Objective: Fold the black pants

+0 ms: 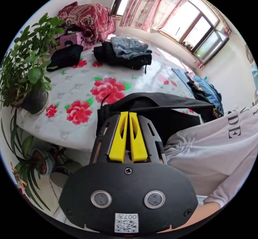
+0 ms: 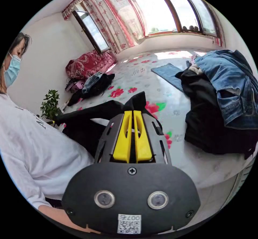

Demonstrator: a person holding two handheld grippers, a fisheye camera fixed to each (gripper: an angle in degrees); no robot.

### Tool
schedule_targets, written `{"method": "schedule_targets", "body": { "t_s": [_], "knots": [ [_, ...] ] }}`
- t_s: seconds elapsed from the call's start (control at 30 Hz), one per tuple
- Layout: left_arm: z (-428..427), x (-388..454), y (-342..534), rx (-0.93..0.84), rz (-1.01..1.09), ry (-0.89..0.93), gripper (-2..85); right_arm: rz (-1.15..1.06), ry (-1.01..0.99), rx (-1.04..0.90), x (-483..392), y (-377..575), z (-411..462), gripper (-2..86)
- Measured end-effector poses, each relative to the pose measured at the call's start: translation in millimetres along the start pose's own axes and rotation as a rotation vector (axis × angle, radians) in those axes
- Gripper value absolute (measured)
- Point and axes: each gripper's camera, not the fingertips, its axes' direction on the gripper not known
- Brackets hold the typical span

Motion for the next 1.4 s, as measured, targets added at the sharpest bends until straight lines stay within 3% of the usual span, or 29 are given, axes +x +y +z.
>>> {"method": "schedule_targets", "body": {
  "t_s": [0.13,0.27,0.4,0.57,0.7,0.87,1.07,1.23,1.4],
  "knots": [
    [74.5,-5.9,52.7,-0.285,-0.071,-0.098,0.0,0.233,0.081,-0.324,32.7,113.4,35.9,1.1],
    [102.8,-15.7,76.2,-0.346,-0.180,-0.125,2.7,0.324,0.080,-0.480,54.9,152.4,49.3,3.3],
    [78.5,-15.6,77.5,-0.255,-0.207,-0.111,6.3,0.306,0.133,-0.431,69.4,142.0,13.1,4.7],
    [54.0,-27.0,82.1,-0.082,-0.383,-0.043,10.7,0.497,0.128,-0.189,108.8,139.2,-32.9,7.0],
    [73.5,-40.1,75.3,-0.079,-0.495,-0.030,13.9,0.565,0.130,-0.131,125.3,131.5,-30.9,8.2],
    [115.0,-64.1,65.4,-0.133,-0.691,0.016,13.7,0.560,-0.014,-0.366,120.2,105.4,16.6,7.6],
    [135.1,-64.8,46.9,-0.211,-0.666,-0.070,8.2,0.467,0.008,-0.614,86.5,90.4,49.1,2.8],
    [134.8,-71.0,41.5,-0.223,-0.646,-0.033,4.0,0.413,0.121,-0.567,67.6,90.0,54.1,1.5],
    [135.3,-65.4,36.7,-0.227,-0.606,-0.054,2.2,0.475,0.077,-0.471,61.3,93.0,64.1,4.5]
  ]
}}
